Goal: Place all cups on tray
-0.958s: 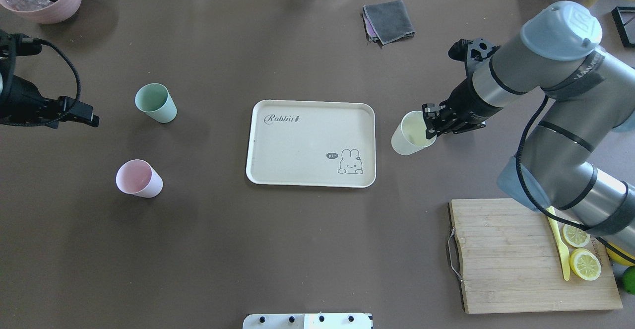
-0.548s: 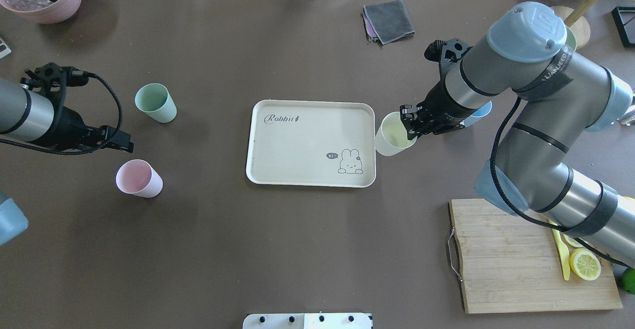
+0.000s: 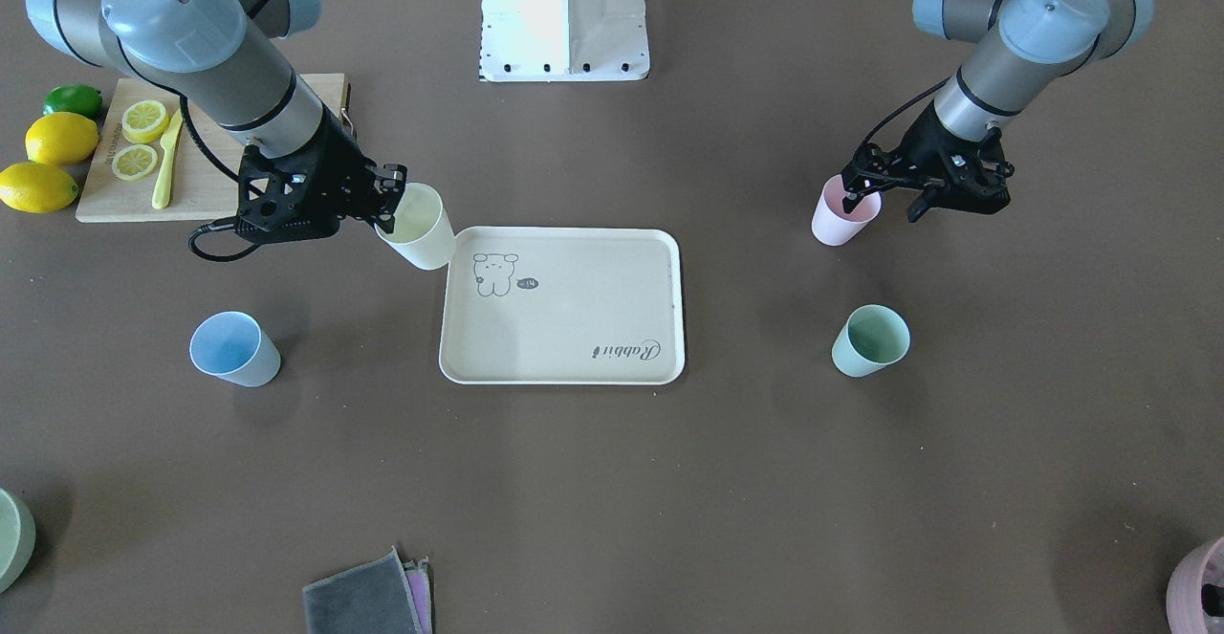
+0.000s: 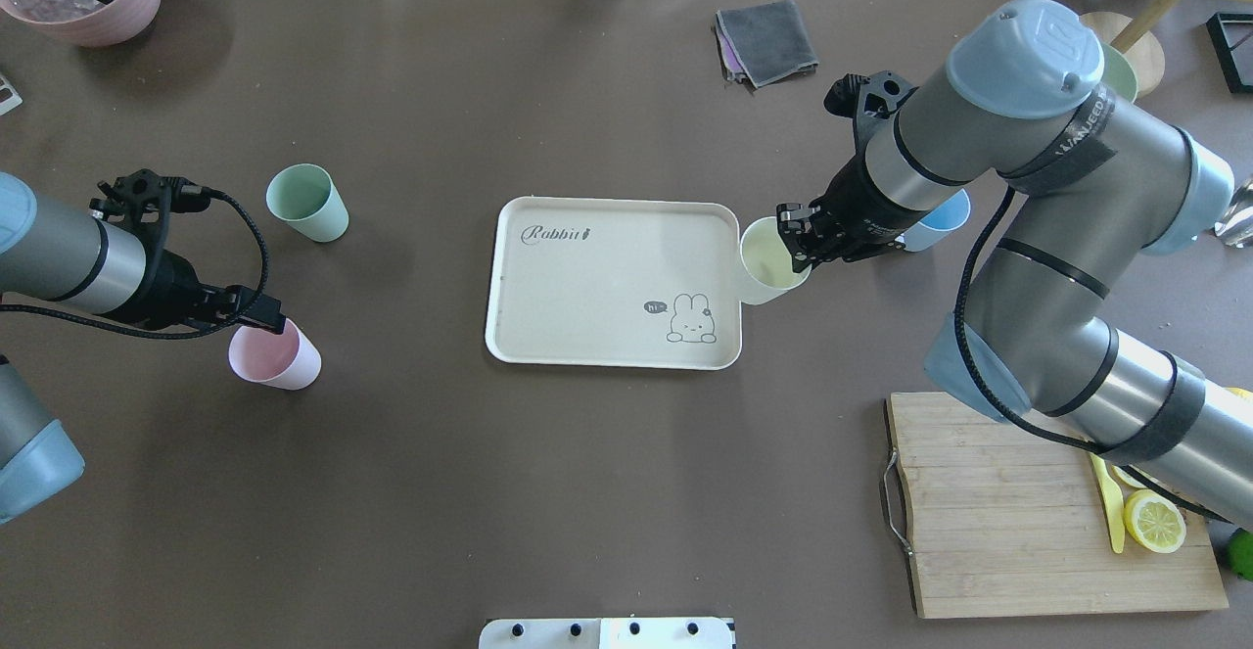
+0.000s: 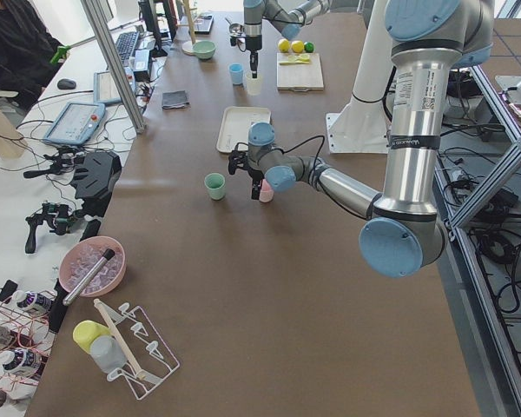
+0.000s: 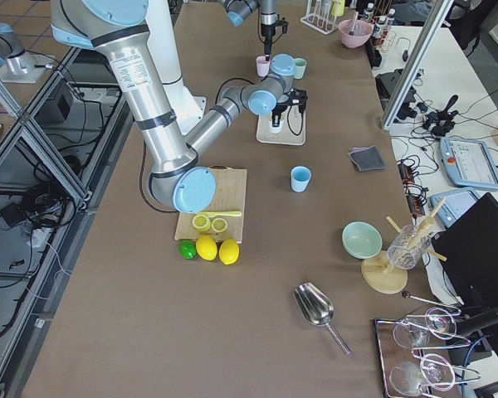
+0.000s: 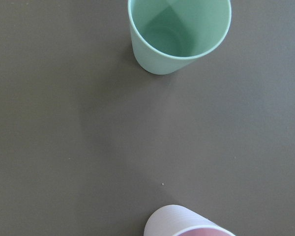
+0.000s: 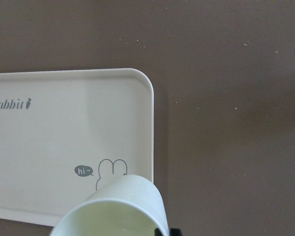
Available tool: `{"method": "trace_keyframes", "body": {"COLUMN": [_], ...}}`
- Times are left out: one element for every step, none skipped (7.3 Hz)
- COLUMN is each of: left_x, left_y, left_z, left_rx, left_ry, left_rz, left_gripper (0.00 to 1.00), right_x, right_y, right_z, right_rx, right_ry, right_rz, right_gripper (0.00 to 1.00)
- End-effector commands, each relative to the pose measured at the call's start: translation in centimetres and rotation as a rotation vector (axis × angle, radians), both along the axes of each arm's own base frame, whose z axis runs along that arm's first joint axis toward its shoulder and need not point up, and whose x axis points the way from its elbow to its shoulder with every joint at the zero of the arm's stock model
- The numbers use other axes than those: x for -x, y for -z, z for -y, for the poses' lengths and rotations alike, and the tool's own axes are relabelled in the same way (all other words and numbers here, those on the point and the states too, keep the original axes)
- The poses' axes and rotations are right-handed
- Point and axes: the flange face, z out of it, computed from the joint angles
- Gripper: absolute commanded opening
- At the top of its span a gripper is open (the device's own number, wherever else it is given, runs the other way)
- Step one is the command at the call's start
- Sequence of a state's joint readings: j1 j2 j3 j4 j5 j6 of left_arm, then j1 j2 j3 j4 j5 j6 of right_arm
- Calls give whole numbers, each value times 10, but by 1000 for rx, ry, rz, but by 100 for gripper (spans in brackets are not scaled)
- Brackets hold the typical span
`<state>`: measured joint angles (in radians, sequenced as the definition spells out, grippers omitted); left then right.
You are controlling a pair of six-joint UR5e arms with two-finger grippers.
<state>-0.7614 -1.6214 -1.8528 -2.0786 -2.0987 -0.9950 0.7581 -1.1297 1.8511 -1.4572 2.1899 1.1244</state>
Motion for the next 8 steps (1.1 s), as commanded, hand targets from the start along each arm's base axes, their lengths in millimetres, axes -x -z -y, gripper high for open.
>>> {"method": "trace_keyframes", "body": {"left_x": [-8, -8, -8, -8, -8, -8, -8, -8], "left_y": [-4, -4, -4, -4, -4, -4, -4, -4], "left_z": [-5, -6, -6, -5, -6, -6, -6, -6], "left_rx": [4, 4, 4, 4, 4, 5, 4, 3], "left_ry": [-16, -18, -18, -16, -18, -18, -18, -18], "left_rz": [2, 2, 2, 2, 2, 3, 2, 3], "left_gripper": [81, 80, 78, 77, 77, 73, 63, 57], "right_x": [20, 32, 43, 57, 66, 75, 80, 84], "right_y": [-3, -5, -10, -10, -8, -5, -3, -5], "right_z": [-13, -20, -24, -18, -12, -13, -11, -13], "right_rx": [-10, -4, -9, -11, -8, 1, 4, 6], "right_ry": [14, 20, 23, 22, 22, 23, 23, 28], "right_rz": [-18, -27, -43, -54, -58, -58, -58, -63], "right_gripper": [0, 0, 0, 0, 0, 0, 0, 0]}}
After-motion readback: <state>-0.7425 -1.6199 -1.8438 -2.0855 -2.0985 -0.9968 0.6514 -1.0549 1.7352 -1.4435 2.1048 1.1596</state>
